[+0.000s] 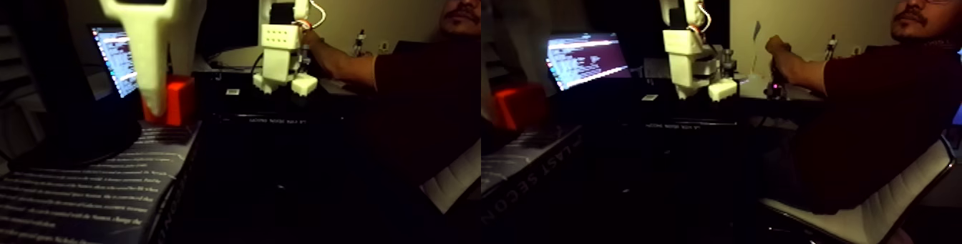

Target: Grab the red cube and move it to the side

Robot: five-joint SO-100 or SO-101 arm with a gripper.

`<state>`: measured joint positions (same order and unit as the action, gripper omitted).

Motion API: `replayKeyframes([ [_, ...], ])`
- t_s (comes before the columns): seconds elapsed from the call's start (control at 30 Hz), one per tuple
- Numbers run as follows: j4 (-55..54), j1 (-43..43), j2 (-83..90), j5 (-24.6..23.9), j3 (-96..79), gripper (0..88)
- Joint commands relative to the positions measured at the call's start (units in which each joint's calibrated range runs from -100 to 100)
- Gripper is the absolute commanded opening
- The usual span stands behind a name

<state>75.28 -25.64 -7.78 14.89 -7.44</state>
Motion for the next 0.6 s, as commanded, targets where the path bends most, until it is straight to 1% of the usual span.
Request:
replayKeyframes([
  [0.0, -1.29, -0.67, -1.04, 0.19, 2.23, 1.5],
  [0.2, -5.09, -1.09, -4.23, -0.08, 1.68, 1.5],
  [0.57, -5.51, -1.59, -5.75, -0.08, 1.95, 1.5],
])
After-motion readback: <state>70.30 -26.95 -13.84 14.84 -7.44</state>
